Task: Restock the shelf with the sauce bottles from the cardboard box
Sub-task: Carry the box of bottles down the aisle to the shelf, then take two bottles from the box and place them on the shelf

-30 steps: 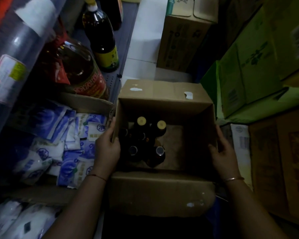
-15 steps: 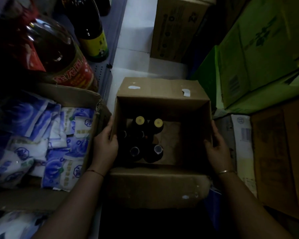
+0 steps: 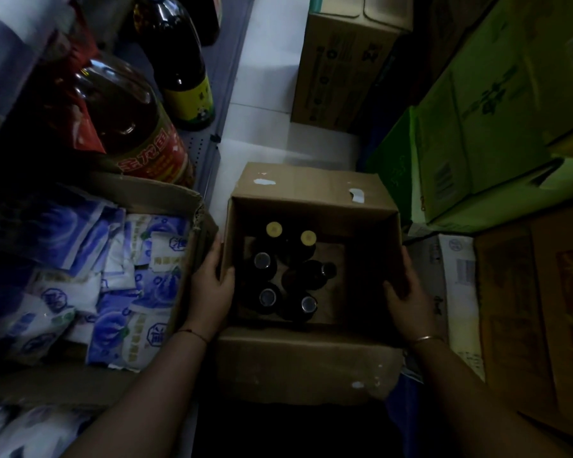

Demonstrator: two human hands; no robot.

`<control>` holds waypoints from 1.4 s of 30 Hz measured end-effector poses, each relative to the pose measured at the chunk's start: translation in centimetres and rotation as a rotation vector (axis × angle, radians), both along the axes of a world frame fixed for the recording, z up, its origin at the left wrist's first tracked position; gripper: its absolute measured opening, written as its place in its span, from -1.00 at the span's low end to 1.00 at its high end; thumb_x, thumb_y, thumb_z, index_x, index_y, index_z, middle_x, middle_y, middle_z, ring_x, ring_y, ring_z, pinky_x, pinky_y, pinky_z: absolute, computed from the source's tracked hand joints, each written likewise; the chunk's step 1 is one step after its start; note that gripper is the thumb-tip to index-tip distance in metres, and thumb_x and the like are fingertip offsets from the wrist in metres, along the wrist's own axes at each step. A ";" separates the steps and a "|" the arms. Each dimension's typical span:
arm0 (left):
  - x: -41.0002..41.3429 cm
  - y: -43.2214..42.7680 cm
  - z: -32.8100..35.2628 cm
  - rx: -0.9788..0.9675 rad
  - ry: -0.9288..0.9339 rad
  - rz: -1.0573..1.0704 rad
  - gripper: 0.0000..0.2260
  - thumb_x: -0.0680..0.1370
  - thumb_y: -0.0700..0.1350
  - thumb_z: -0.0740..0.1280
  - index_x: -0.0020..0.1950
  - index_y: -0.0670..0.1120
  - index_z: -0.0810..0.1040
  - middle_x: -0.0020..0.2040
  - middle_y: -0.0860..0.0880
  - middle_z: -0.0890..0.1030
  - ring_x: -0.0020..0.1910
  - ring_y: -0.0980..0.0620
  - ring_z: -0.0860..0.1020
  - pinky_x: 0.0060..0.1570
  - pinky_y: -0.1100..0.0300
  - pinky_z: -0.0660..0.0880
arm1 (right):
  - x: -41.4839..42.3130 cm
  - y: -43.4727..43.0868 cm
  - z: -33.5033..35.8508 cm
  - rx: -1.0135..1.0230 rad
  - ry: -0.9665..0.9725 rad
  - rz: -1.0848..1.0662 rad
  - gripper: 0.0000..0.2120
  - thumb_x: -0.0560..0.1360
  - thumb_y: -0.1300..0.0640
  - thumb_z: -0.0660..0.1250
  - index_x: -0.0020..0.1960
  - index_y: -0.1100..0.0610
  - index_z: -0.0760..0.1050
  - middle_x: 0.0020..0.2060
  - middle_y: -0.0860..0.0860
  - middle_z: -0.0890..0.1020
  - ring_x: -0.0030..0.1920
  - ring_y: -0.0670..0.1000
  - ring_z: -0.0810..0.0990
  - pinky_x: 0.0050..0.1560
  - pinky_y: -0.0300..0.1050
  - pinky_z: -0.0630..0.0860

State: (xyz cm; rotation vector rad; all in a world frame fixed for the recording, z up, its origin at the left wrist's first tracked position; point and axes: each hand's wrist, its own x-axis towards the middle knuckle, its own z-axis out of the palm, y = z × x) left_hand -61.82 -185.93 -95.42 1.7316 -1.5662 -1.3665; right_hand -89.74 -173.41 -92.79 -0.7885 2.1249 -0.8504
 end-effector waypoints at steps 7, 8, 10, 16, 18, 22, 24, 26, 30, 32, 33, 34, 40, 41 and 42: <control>0.3 0.8 1.6 0.007 -0.040 -0.030 -0.37 0.53 -0.18 0.33 0.52 0.06 0.12 0.47 -0.11 0.32 0.45 -0.07 0.30 0.42 -0.04 0.26 | 0.7 0.8 1.3 0.004 0.019 0.007 -0.38 0.56 0.26 0.21 0.53 -0.02 0.05 0.44 0.07 0.34 0.34 -0.08 0.30 0.28 -0.15 0.22; 0.4 1.0 2.0 -0.015 -0.050 -0.043 -0.40 0.53 -0.18 0.33 0.51 0.03 0.17 0.45 -0.11 0.36 0.43 -0.06 0.33 0.39 -0.01 0.30 | 0.9 1.1 1.5 -0.001 0.045 0.001 -0.41 0.57 0.25 0.20 0.52 -0.01 0.08 0.42 0.07 0.37 0.32 -0.08 0.31 0.28 -0.13 0.24; 0.4 1.7 3.2 -0.097 -0.087 -0.049 -0.51 0.53 -0.19 0.34 0.45 -0.05 0.32 0.40 -0.12 0.44 0.36 0.02 0.38 0.32 0.12 0.34 | 1.4 1.7 2.1 -0.024 0.105 -0.011 -0.48 0.57 0.23 0.20 0.48 -0.03 0.18 0.36 0.08 0.45 0.33 0.00 0.40 0.30 -0.04 0.34; -0.6 3.5 5.8 -0.160 -0.080 -0.113 -0.61 0.49 -0.21 0.39 0.31 -0.11 0.48 0.21 -0.05 0.53 0.02 0.16 0.53 -0.02 0.43 0.43 | 3.9 1.9 4.4 -0.086 0.245 0.068 -0.66 0.53 0.30 0.26 0.30 0.17 0.46 0.15 0.06 0.55 0.15 -0.11 0.45 0.16 -0.25 0.38; -1.4 3.6 5.4 -0.055 -0.070 -0.216 -0.56 0.47 -0.19 0.42 0.34 -0.08 0.45 0.19 0.00 0.47 -0.13 0.21 0.52 -0.18 0.52 0.45 | 5.1 1.3 4.4 -0.103 0.195 0.149 -0.69 0.51 0.29 0.31 0.24 0.15 0.50 0.05 0.00 0.54 0.03 -0.20 0.47 0.04 -0.55 0.30; -2.9 3.1 3.4 0.106 -0.151 -0.401 -0.47 0.44 -0.13 0.46 0.38 -0.09 0.40 0.27 -0.01 0.37 0.08 0.05 0.53 0.09 0.37 0.45 | 6.0 -0.5 1.8 0.022 0.014 0.391 -0.67 0.40 0.21 0.46 0.16 0.14 0.55 -0.11 -0.06 0.50 -0.15 -0.19 0.50 -0.12 -0.58 0.36; -3.3 2.5 2.1 0.150 -0.198 -0.472 -0.45 0.41 -0.13 0.48 0.36 -0.12 0.40 0.31 -0.02 0.37 0.26 0.01 0.44 0.23 0.25 0.37 | 6.0 -1.5 0.2 0.114 -0.049 0.498 -0.57 0.34 0.18 0.52 0.19 0.14 0.54 -0.11 -0.11 0.46 -0.14 -0.19 0.50 -0.13 -0.59 0.35; -3.5 2.1 0.8 0.170 -0.230 -0.527 -0.45 0.39 -0.13 0.50 0.33 -0.13 0.43 0.30 -0.04 0.41 0.29 0.00 0.43 0.24 0.22 0.37 | 5.9 -2.0 -1.4 0.184 -0.069 0.587 -0.46 0.30 0.15 0.55 0.25 0.11 0.50 -0.03 -0.08 0.45 -0.04 -0.14 0.50 -0.09 -0.61 0.32; -3.5 1.7 -1.1 0.156 -0.267 -0.564 -0.51 0.34 -0.16 0.53 0.24 -0.11 0.50 0.23 -0.05 0.47 0.22 0.01 0.47 0.11 0.30 0.35 | 5.9 -2.5 -3.3 0.279 -0.063 0.694 -0.38 0.29 0.13 0.56 0.30 0.09 0.45 0.11 -0.05 0.40 0.20 -0.04 0.45 0.20 -0.29 0.40; -3.7 1.5 -1.7 0.138 -0.250 -0.567 -0.55 0.33 -0.19 0.53 0.19 -0.11 0.53 0.20 -0.05 0.50 0.19 0.01 0.49 0.09 0.30 0.36 | 6.0 -2.9 -3.8 0.301 -0.032 0.728 -0.38 0.29 0.13 0.55 0.31 0.09 0.44 0.20 0.01 0.42 0.24 -0.01 0.45 0.16 -0.34 0.32; -3.8 1.4 -1.8 0.133 -0.234 -0.562 -0.55 0.33 -0.20 0.53 0.20 -0.10 0.54 0.20 -0.05 0.52 0.19 0.02 0.50 0.09 0.30 0.37 | 6.1 -3.2 -4.0 0.306 -0.014 0.739 -0.39 0.30 0.14 0.55 0.31 0.10 0.44 0.24 0.04 0.43 0.26 0.01 0.45 0.13 -0.37 0.29; -3.9 1.4 -1.9 0.129 -0.218 -0.550 -0.54 0.34 -0.21 0.53 0.21 -0.11 0.54 0.20 -0.05 0.53 0.19 0.03 0.50 0.10 0.30 0.38 | 6.1 -3.5 -4.2 0.307 0.009 0.745 -0.41 0.30 0.15 0.54 0.29 0.11 0.45 0.26 0.07 0.44 0.25 0.03 0.46 0.09 -0.40 0.27; -4.2 1.3 -2.3 0.154 -0.140 -0.464 -0.57 0.37 -0.24 0.50 0.22 -0.13 0.56 0.18 -0.08 0.60 0.18 0.02 0.54 0.15 0.21 0.47 | 6.4 -3.6 -4.8 0.237 0.048 0.715 -0.59 0.30 0.23 0.53 0.13 0.20 0.58 0.16 0.12 0.53 0.17 0.06 0.53 -0.01 -0.42 0.29; -4.3 1.3 -2.3 0.160 -0.133 -0.463 -0.59 0.37 -0.25 0.50 0.20 -0.13 0.56 0.15 -0.08 0.61 0.16 0.04 0.55 0.12 0.22 0.47 | 6.4 -3.5 -4.9 0.222 0.048 0.698 -0.61 0.29 0.24 0.53 0.11 0.21 0.59 0.16 0.13 0.54 0.17 0.06 0.54 0.00 -0.41 0.30; -4.3 1.2 -2.2 0.159 -0.123 -0.467 -0.62 0.38 -0.26 0.49 0.18 -0.14 0.57 0.12 -0.07 0.62 0.11 0.06 0.56 0.09 0.24 0.47 | 6.4 -3.4 -4.8 0.215 0.048 0.683 -0.62 0.30 0.26 0.52 0.10 0.21 0.60 0.16 0.13 0.55 0.16 0.07 0.55 0.01 -0.41 0.30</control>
